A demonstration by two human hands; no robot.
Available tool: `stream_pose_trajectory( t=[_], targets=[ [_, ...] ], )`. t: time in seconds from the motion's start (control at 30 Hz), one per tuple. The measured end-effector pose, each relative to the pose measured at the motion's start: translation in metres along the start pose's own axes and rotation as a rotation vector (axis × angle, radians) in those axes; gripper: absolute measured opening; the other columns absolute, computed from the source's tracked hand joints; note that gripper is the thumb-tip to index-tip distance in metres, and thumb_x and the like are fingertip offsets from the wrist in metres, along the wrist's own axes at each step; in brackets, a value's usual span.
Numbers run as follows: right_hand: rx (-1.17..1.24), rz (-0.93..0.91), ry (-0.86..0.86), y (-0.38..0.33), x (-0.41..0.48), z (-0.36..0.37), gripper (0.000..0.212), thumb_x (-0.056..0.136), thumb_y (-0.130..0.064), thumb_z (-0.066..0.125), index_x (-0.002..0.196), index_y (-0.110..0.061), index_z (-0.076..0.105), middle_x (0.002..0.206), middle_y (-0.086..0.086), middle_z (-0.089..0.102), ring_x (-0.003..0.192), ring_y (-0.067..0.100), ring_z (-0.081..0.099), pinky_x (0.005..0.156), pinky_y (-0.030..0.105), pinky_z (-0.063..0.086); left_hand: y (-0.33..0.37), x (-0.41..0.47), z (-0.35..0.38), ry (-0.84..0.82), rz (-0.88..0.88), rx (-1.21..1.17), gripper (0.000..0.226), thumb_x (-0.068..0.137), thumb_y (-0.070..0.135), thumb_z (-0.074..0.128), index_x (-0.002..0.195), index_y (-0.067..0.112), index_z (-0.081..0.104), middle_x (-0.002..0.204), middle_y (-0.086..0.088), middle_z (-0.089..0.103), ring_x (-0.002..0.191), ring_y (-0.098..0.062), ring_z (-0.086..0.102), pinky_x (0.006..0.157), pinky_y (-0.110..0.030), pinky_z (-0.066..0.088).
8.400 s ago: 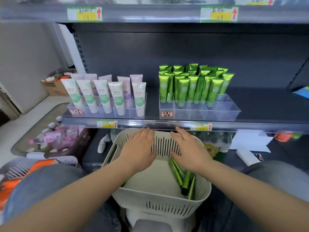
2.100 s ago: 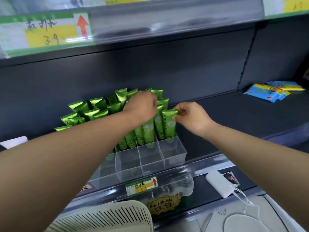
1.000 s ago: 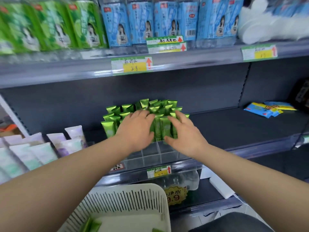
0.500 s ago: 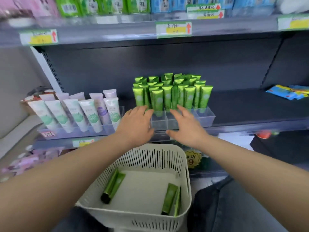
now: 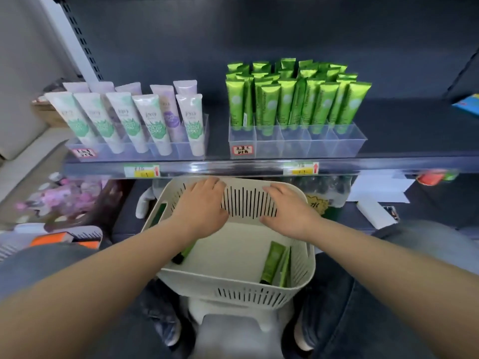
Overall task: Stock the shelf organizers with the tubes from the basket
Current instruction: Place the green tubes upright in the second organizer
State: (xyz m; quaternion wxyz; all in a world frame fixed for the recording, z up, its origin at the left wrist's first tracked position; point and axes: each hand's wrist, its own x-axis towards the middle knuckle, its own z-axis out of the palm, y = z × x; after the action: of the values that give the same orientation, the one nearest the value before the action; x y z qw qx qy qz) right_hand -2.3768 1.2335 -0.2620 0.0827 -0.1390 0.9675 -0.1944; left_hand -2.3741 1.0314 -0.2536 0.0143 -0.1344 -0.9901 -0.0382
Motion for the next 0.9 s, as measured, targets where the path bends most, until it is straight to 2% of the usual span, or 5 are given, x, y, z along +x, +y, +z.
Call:
stream_pose_trajectory(
  t=[0.23,0.4,0.63,0.8,0.9],
  targets=[
    [0.022,0.051,-0.141,0.013,0.014,0.036,0.079,0.083,-0.040,0.062,0.147,-0.018,0.022,0.152,0.003,0.024,0.140,0.021,0.024,0.115,0.036,0.024,-0.046,0.000,0.042,-0.127,-0.106,-0.004,0.054,0.079,0.026,0.060,0.129,0.015,0.043,0.130,-0.005,0.047,0.120,-0.025,0.045,0.098,-0.038,0.041],
    [0.020,0.113,-0.227,0.025,0.025,0.057,0.078,0.083,-0.037,0.063,0.147,-0.016,0.023,0.151,0.003,0.027,0.138,0.021,0.028,0.113,0.034,0.027,-0.076,0.002,0.072,-0.253,-0.193,-0.027,0.044,0.085,0.029,0.053,0.125,0.012,0.045,0.126,-0.008,0.049,0.117,-0.028,0.048,0.097,-0.043,0.045],
    [0.081,0.237,-0.367,0.042,0.047,0.082,0.065,0.081,-0.028,0.066,0.138,-0.017,0.037,0.130,0.004,0.046,0.117,0.021,0.045,0.091,0.025,0.037,-0.090,0.023,0.103,-0.393,-0.240,-0.020,0.048,0.082,0.019,0.054,0.128,0.011,0.043,0.129,-0.011,0.047,0.119,-0.031,0.047,0.102,-0.044,0.041],
    [0.008,0.273,-0.449,0.049,0.065,0.103,0.055,0.080,-0.028,0.063,0.131,-0.016,0.044,0.124,0.006,0.049,0.114,0.022,0.046,0.097,0.036,0.043,-0.094,0.038,0.126,-0.422,-0.262,-0.023,0.051,0.082,0.017,0.060,0.130,0.011,0.043,0.126,-0.009,0.049,0.115,-0.026,0.050,0.098,-0.039,0.045],
    [-0.089,0.298,-0.501,0.055,0.072,0.116,0.053,0.082,-0.025,0.060,0.131,-0.012,0.042,0.124,0.009,0.046,0.114,0.024,0.046,0.092,0.033,0.044,-0.099,0.047,0.140,-0.412,-0.248,-0.010,0.046,0.084,0.017,0.058,0.128,0.010,0.045,0.125,-0.010,0.050,0.112,-0.026,0.051,0.095,-0.039,0.047]
  ],
)
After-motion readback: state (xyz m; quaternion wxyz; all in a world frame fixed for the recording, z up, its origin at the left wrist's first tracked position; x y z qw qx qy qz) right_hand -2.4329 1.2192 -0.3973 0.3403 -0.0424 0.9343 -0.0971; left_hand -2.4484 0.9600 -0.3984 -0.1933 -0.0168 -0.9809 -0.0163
